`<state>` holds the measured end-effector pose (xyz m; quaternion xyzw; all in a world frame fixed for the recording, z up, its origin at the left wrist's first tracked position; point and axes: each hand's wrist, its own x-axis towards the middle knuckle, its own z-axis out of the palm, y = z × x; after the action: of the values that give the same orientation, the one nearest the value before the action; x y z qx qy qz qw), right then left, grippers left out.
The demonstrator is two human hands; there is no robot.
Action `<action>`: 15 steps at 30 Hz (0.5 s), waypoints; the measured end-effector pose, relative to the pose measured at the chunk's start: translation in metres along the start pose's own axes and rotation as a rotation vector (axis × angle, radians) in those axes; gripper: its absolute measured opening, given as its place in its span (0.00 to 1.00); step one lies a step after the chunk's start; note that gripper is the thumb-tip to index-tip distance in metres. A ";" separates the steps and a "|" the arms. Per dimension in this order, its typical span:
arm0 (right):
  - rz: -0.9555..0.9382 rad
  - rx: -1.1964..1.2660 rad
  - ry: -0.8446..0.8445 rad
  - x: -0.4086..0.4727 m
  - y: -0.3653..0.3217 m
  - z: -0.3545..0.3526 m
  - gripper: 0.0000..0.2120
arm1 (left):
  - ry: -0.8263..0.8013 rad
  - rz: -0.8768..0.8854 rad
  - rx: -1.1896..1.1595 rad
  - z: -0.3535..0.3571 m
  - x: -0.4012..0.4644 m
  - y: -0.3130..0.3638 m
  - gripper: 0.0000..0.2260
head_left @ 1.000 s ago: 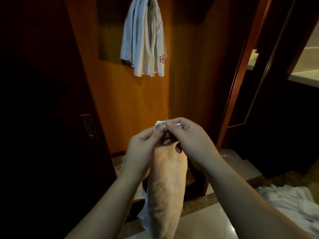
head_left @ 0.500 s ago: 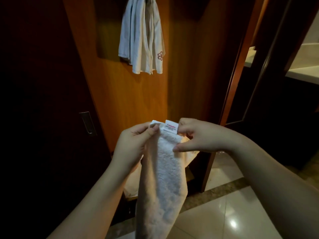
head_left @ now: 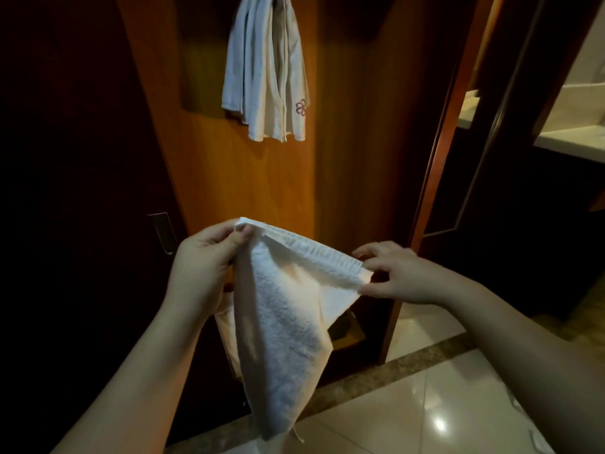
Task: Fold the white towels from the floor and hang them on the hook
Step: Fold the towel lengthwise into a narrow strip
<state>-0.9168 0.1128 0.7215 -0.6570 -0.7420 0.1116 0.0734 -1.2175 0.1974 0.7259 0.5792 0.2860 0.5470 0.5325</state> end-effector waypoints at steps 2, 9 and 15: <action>0.003 -0.050 0.170 -0.004 0.000 -0.012 0.17 | 0.023 -0.012 -0.012 -0.004 -0.001 -0.005 0.12; 0.022 0.200 0.534 -0.013 -0.014 -0.010 0.06 | 0.072 -0.040 -0.002 -0.009 -0.002 -0.012 0.15; 0.025 0.434 0.736 -0.012 -0.016 -0.001 0.14 | 0.022 -0.041 0.020 0.001 -0.007 -0.013 0.07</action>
<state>-0.9304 0.0988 0.7273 -0.6314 -0.6175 0.0240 0.4684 -1.2148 0.1947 0.7115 0.5726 0.3091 0.5393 0.5345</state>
